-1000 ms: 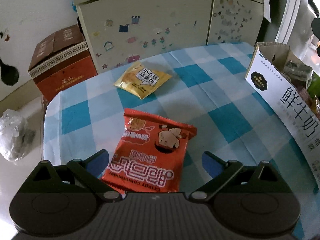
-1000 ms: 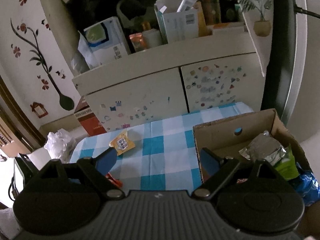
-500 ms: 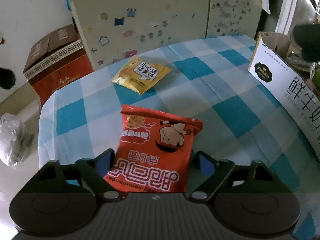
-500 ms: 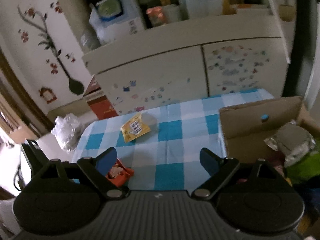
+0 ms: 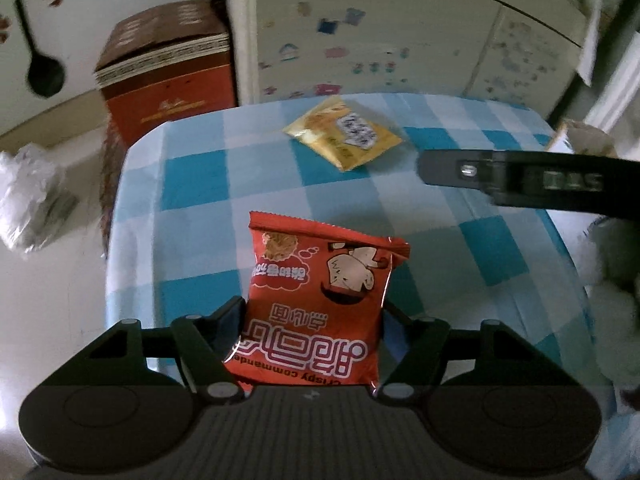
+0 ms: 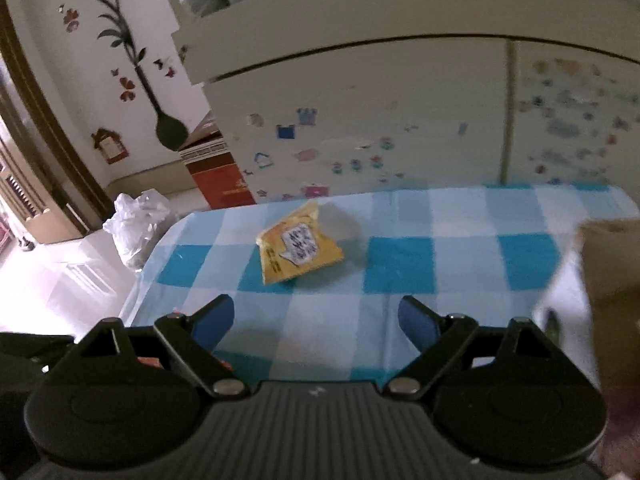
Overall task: Organize snacks
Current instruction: 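Close the left tool on the red-orange packet while the right tool closes on the small yellow packet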
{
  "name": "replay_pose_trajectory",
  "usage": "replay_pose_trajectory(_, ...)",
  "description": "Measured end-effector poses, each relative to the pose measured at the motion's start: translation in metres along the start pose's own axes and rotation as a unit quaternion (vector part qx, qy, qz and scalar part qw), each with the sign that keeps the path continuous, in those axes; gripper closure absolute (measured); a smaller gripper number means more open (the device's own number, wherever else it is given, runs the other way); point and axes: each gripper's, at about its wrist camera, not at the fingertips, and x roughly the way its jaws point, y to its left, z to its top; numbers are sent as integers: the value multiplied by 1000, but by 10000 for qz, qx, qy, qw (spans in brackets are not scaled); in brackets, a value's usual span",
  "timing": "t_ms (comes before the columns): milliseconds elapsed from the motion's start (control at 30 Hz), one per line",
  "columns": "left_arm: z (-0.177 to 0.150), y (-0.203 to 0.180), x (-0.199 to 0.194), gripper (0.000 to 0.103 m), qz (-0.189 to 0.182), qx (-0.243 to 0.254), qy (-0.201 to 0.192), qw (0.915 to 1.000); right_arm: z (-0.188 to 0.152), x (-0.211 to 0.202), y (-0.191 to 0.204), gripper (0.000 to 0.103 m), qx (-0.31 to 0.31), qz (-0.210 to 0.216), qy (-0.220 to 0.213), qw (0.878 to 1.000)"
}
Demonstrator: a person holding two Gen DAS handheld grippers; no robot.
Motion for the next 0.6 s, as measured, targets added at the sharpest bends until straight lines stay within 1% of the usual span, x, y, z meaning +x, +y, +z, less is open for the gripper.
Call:
replay_pose_trajectory(167, 4, 6, -2, 27, 75, -367, 97, 9993, 9, 32, 9, 14, -275, 20, -28, 9996)
replay_pose_trajectory(367, 5, 4, -3, 27, 153, -520, 179, 9984, 13, 66, 13, 15, -599, -76, 27, 9982)
replay_pose_trajectory(500, 6, 5, -2, 27, 192, -642, 220, 9975, 17, 79, 19, 15, -795, -71, -32, 9968)
replay_pose_trajectory(600, 7, 8, -2, 27, 181, -793, 255, 9964, 16, 88, 27, 14, -1116, -152, -72, 9936)
